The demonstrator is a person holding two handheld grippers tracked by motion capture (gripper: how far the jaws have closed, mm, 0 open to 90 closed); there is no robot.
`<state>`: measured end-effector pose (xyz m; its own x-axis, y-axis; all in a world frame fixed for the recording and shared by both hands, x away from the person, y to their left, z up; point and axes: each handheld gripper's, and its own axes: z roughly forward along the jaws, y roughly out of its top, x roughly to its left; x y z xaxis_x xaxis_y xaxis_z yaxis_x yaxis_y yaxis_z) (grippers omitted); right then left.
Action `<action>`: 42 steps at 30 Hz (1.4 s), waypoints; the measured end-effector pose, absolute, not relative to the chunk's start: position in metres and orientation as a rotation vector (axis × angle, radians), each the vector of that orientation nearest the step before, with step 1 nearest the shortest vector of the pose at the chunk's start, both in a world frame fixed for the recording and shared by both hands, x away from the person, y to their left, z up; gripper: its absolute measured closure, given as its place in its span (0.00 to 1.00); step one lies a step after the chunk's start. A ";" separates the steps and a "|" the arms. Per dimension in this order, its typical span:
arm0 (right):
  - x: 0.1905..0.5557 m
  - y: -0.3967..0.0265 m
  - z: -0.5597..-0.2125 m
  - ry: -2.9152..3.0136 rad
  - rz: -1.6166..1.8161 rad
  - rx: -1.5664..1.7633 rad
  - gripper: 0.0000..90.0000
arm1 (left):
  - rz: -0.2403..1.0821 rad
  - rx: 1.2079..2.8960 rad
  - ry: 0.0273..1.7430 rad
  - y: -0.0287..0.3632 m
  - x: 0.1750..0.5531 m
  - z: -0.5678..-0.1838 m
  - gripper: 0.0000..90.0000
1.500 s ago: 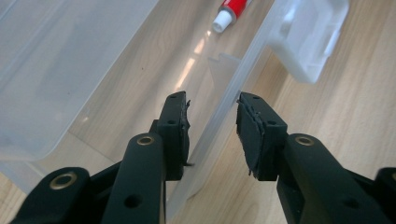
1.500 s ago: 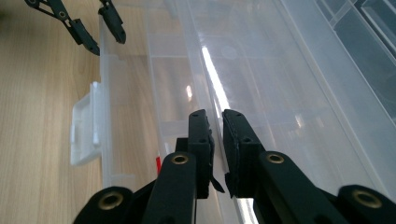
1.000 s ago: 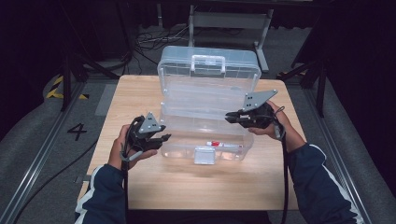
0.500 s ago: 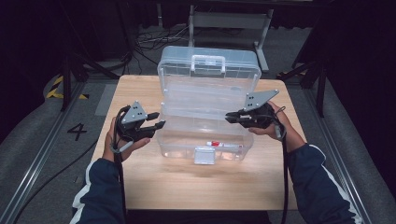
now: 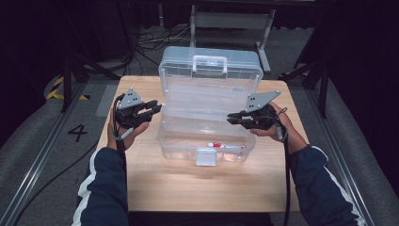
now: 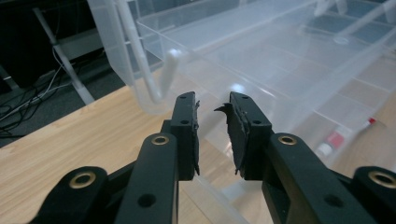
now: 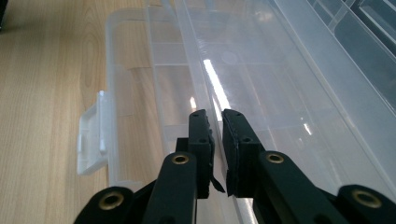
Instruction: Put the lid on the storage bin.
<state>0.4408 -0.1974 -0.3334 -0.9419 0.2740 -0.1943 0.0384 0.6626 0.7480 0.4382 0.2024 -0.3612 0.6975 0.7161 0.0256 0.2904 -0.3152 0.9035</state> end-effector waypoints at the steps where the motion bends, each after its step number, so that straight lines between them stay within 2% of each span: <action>1: 0.441 -0.198 -0.333 2.590 1.154 0.249 0.91 | 0.527 1.893 0.782 0.202 0.442 -0.360 0.83; 18: 0.440 -0.198 -0.334 2.588 1.155 0.250 0.91 | 0.551 1.888 0.800 0.186 0.482 -0.343 0.96; 28: 0.440 -0.198 -0.334 2.589 1.159 0.244 0.91 | 0.560 1.901 0.811 0.178 0.506 -0.340 0.97; 42: 0.436 -0.201 -0.332 2.580 1.099 0.249 0.90 | 0.563 1.882 0.742 0.180 0.514 -0.331 0.96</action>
